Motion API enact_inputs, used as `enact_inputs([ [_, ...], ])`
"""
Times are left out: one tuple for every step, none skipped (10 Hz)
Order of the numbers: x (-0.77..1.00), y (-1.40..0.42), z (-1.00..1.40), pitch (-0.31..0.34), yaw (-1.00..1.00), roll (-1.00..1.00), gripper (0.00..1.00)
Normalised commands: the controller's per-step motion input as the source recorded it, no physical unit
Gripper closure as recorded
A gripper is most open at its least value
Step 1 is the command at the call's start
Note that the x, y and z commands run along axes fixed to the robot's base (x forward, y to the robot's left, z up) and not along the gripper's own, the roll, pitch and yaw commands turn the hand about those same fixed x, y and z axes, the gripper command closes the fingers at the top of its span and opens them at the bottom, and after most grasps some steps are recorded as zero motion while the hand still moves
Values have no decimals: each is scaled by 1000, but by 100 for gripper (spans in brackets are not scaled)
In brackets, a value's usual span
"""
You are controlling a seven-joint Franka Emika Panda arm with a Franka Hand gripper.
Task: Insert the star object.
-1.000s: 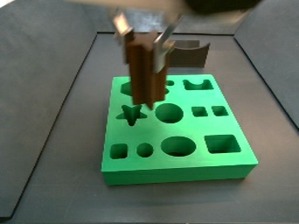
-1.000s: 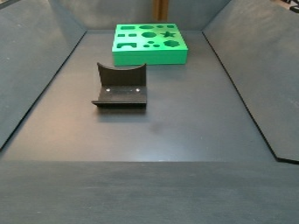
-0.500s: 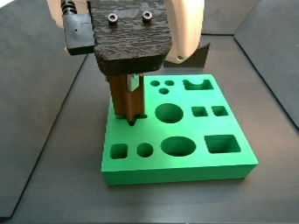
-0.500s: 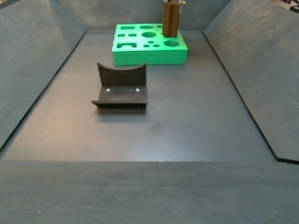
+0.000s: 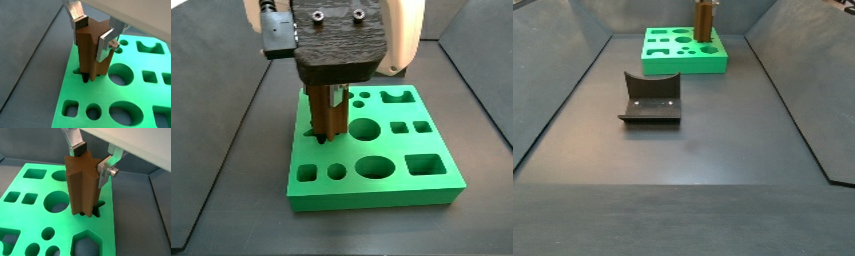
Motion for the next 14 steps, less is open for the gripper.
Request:
enact_inputs([
  [-357,0,-280,0,-111,116,100],
  [-509,0,-237,0,-3,169,100],
  [-546,0,-217,0,0,190,100],
  [-243,-9,-329,0,-17,104,100],
  [169,0,-631,0,0,27,100],
  [443,9,-957,19,0,39,100],
  [263,0,-1000,0,-89,50,100],
  [163,0,-1000,-63,-29,36,100],
  [94,0,-1000,-33,-40,57,100],
  [51,9,-1000,0,-49,107,100],
  [71,0,-1000,-26,-29,80,100],
  [180,0,-983,-113,-46,56,100],
  [177,-77,-823,-216,-9,0,100],
  [137,-180,-626,-236,29,123,100],
])
